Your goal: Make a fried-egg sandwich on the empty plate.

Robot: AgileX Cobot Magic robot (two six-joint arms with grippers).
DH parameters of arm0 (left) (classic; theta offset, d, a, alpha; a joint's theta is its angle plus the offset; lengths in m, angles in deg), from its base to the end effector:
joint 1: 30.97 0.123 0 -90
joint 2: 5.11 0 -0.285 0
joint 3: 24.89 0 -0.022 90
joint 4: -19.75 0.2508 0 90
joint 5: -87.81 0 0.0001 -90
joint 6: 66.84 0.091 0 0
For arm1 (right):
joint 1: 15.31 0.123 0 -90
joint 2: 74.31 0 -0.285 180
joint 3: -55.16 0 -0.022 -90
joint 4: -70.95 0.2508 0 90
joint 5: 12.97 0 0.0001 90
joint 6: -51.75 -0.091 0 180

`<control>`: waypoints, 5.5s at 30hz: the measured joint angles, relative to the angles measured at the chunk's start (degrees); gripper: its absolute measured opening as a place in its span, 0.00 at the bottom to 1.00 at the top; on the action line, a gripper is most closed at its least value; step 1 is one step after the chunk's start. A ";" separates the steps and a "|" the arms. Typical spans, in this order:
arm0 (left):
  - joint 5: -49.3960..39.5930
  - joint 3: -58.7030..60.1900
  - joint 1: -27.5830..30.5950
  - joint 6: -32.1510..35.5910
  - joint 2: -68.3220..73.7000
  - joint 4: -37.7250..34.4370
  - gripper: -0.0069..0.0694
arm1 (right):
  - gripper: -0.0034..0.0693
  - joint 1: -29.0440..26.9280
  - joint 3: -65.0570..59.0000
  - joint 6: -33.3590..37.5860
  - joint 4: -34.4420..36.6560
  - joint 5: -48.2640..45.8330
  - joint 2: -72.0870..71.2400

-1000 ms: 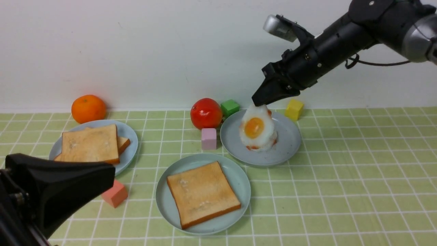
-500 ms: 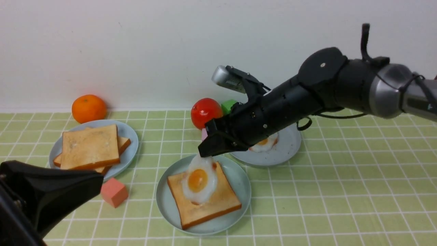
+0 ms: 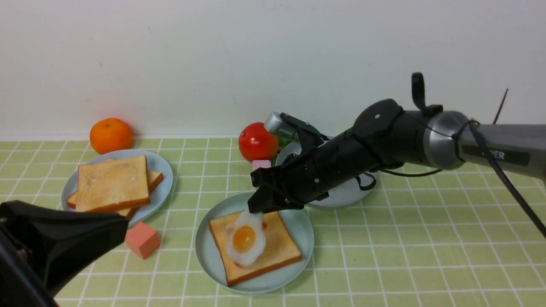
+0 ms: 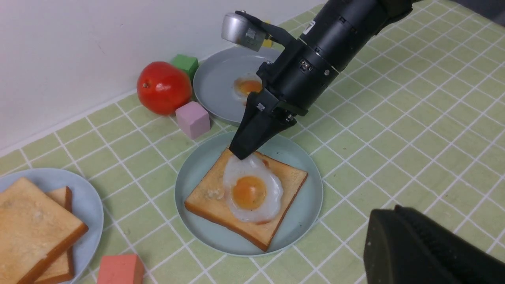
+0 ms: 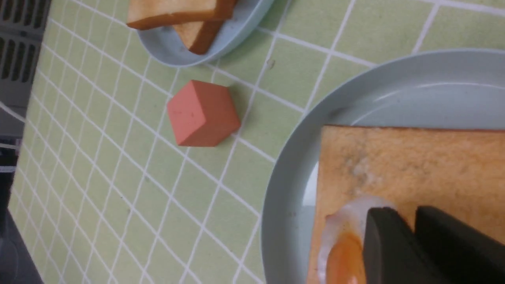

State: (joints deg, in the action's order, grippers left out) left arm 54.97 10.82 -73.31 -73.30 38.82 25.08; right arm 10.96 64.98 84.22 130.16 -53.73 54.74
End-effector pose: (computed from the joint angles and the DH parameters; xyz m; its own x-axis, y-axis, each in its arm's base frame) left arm 0.0929 -0.0784 0.3528 -0.3031 0.2296 -0.9249 0.6282 0.7780 -0.0128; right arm 0.3848 0.2469 0.1809 -0.8976 -0.1373 -0.4190 -0.3938 0.6768 0.6220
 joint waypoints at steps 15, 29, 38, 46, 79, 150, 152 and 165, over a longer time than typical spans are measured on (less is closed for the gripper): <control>-2.87 0.00 0.00 -2.20 4.39 -0.07 0.08 | 0.34 -6.35 0.00 -14.54 -31.04 -15.47 -16.69; -10.21 -15.28 15.48 10.34 37.03 -10.70 0.07 | 0.05 -2.98 -21.76 -23.00 -44.83 -17.83 -61.17; -10.26 -22.71 34.63 39.29 51.29 -20.19 0.07 | 0.05 -2.98 -34.39 -21.66 -44.83 -10.95 -82.85; -8.63 -27.69 40.54 50.34 62.36 -16.57 0.24 | 0.06 -2.98 -35.51 -21.66 -45.03 -9.98 -88.24; 1.65 -28.65 40.60 51.68 73.52 1.87 0.20 | 0.08 -2.98 -35.55 -21.68 -42.05 -9.68 -85.83; -8.00 -28.48 1.50 19.13 66.76 5.52 0.46 | 0.12 -2.98 -35.55 -21.73 -43.33 -18.72 -85.83; -8.24 -28.48 1.50 19.13 66.76 5.15 0.47 | 0.12 -2.98 -35.55 -21.73 -43.33 -18.72 -85.83; -6.39 -27.68 -4.53 8.00 35.89 1.29 0.07 | 0.12 -2.98 -34.64 -22.23 -45.44 -19.01 -91.10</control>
State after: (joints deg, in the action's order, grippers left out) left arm 48.58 -16.86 -77.84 -65.30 74.70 26.38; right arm 7.98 30.35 61.99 84.72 -72.74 -36.36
